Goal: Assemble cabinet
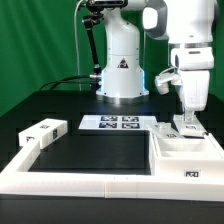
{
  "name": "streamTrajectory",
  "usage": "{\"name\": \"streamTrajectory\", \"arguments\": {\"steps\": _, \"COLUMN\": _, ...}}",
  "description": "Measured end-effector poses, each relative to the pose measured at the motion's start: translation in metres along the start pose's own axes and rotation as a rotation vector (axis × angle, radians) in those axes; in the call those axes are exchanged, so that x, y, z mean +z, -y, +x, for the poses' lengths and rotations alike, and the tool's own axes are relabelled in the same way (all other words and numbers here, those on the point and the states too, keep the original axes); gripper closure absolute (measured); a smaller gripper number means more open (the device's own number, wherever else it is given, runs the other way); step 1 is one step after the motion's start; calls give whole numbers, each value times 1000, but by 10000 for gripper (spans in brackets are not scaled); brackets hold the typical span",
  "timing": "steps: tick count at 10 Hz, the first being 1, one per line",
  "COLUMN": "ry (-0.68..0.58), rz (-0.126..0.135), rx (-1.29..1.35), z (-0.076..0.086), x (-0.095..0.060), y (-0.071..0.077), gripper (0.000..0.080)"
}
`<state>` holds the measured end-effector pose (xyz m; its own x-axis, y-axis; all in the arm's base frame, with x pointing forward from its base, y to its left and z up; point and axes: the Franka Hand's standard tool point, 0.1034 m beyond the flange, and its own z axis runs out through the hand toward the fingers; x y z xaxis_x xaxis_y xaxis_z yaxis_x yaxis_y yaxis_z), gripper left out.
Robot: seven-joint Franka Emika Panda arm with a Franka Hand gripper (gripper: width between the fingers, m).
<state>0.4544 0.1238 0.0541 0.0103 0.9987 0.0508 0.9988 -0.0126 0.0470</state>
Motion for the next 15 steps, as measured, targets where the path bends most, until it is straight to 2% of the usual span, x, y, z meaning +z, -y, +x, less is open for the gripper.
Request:
{"name": "streamTrajectory", "arguments": {"steps": 3, "ry": 0, "rz": 0, "rx": -3, "z": -2, "x": 0, "y": -1, "gripper": 731}}
{"name": "streamTrajectory", "arguments": {"steps": 7, "ry": 1, "rz": -6, "rx": 18, "z": 1, "x": -4, "y": -14, "gripper": 731}}
{"name": "streamTrajectory", "arguments": {"steps": 11, "ry": 2, "rz": -1, "rx": 20, "z": 0, "x": -2, "y": -14, "gripper": 731}}
{"name": "streamTrajectory", "arguments": {"steps": 15, "ry": -2, "rz": -8, "rx": 97, "z": 6, "x": -3, "y": -28, "gripper": 731}}
